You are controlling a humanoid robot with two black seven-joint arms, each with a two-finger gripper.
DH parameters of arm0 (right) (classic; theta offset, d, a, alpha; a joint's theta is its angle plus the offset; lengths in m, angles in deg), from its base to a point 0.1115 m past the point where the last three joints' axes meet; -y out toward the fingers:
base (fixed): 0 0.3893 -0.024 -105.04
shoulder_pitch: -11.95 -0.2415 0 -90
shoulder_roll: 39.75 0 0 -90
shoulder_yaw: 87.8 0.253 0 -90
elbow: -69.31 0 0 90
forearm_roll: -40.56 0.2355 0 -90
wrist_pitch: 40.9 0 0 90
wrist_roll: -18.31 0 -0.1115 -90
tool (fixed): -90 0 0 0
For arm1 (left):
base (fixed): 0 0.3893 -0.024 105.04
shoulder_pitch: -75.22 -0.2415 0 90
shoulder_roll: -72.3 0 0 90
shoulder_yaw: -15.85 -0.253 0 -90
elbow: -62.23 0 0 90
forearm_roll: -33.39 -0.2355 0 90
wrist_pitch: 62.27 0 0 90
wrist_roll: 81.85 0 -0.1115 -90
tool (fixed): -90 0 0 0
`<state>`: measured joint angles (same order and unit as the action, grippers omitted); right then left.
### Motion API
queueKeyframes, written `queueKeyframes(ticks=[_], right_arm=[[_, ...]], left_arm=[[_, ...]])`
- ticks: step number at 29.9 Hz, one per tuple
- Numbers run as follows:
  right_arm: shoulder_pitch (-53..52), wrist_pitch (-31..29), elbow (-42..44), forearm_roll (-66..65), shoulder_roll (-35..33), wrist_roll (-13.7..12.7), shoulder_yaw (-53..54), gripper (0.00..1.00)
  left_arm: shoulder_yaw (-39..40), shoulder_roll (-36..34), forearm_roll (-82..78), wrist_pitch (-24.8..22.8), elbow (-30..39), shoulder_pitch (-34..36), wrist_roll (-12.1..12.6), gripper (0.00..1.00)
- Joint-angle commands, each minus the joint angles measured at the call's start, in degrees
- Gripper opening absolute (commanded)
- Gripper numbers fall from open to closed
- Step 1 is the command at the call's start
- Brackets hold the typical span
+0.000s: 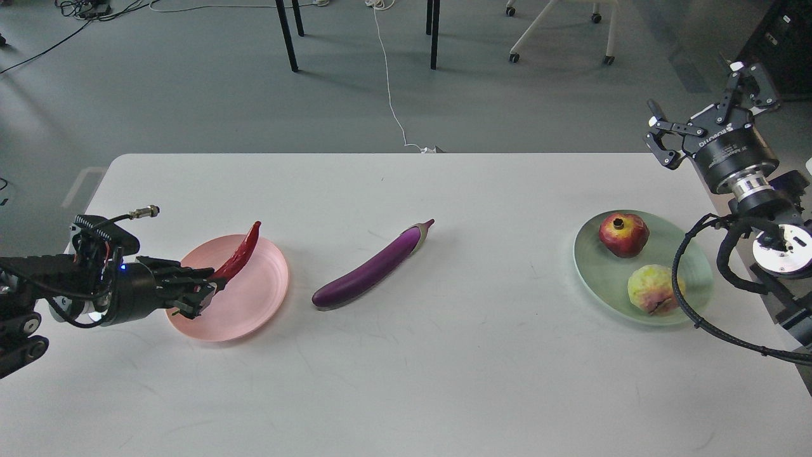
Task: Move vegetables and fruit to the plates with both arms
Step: 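Move the left gripper to the purple eggplant and grasp it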
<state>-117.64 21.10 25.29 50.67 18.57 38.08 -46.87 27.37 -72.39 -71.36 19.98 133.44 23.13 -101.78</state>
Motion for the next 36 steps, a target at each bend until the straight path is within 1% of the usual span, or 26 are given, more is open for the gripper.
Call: queueKeyframes(ticks=[1, 3, 5, 7, 10, 12, 13, 14, 15, 16, 18, 22, 25, 30, 34, 36], right_arm=[[0.13, 0.0, 0.08, 0.0, -0.58, -0.09, 0.02, 0.99], [0.48, 0.0, 0.08, 0.0, -0.76, -0.09, 0.02, 0.99], [0.66, 0.0, 0.08, 0.0, -1.46, 0.0, 0.11, 0.99], [0.83, 0.0, 0.08, 0.0, -2.07, 0.0, 0.11, 0.99], [1.71, 0.0, 0.43, 0.0, -2.43, 0.17, 0.63, 0.99], [1.98, 0.0, 0.87, 0.0, -2.52, 0.26, 0.72, 0.99], [2.06, 0.0, 0.96, 0.0, -2.69, 0.26, 0.72, 0.99], [2.41, 0.0, 0.87, 0.0, -2.69, 0.26, 0.72, 0.99], [2.85, 0.0, 0.87, 0.0, -2.78, 0.26, 0.72, 0.99], [2.94, 0.0, 0.78, 0.0, -2.78, 0.26, 0.72, 0.99], [3.03, 0.0, 0.78, 0.0, -2.78, 0.26, 0.72, 0.99], [3.03, 0.0, 0.52, 0.0, -2.78, 0.26, 0.72, 0.99], [3.03, 0.0, 0.43, 0.0, -2.78, 0.26, 0.72, 0.99], [3.03, 0.0, 0.43, 0.0, -2.78, 0.35, 0.64, 0.99], [2.94, 0.0, 0.87, 0.0, -2.78, 0.26, 0.37, 0.99], [2.77, 0.0, 0.96, -0.09, -2.95, 0.18, 0.37, 0.99]], left_arm=[[0.18, 0.2, 0.16, 0.02, -0.11, 0.58, -0.28, 0.77], [0.44, 0.99, 0.16, 0.02, -0.11, 1.55, -0.37, 0.77], [0.44, 2.74, 0.16, 0.02, -0.11, 4.44, -0.37, 0.78], [0.18, 5.72, 0.16, 0.02, -0.11, 7.69, -0.19, 0.77], [0.18, 11.69, -0.19, 0.02, -0.11, 11.3, 1.03, 0.77], [0.0, 15.21, -0.28, -0.16, -0.29, 13.06, 3.57, 0.76], [-0.09, 17.14, -0.45, -0.16, -0.46, 13.5, 5.67, 0.75], [-0.09, 18.64, -0.8, -0.16, -0.81, 13.59, 7.26, 0.73], [-0.09, 20.4, -1.5, -0.25, -1.25, 13.6, 8.58, 0.72], [-0.26, 21.89, -2.64, -0.25, -1.69, 13.51, 9.03, 0.71], [-1.57, 24.1, -5.54, -0.25, -2.13, 13.42, 9.03, 0.69], [-5.26, 25.77, -10.9, -0.07, -4.76, 13.07, 8.77, 0.66], [-5.71, 28.32, -11.62, 0.01, -6.43, 12.72, 7.98, 0.65], [-5.71, 28.94, -11.44, 0.02, -6.88, 10.96, 7.63, 0.62], [-5.71, 29.99, -11.79, 0.02, -7.23, 9.29, 7.72, 0.5], [-5.71, 30.26, -12.06, -0.07, -8.19, 9.2, 7.63, 0.42]])
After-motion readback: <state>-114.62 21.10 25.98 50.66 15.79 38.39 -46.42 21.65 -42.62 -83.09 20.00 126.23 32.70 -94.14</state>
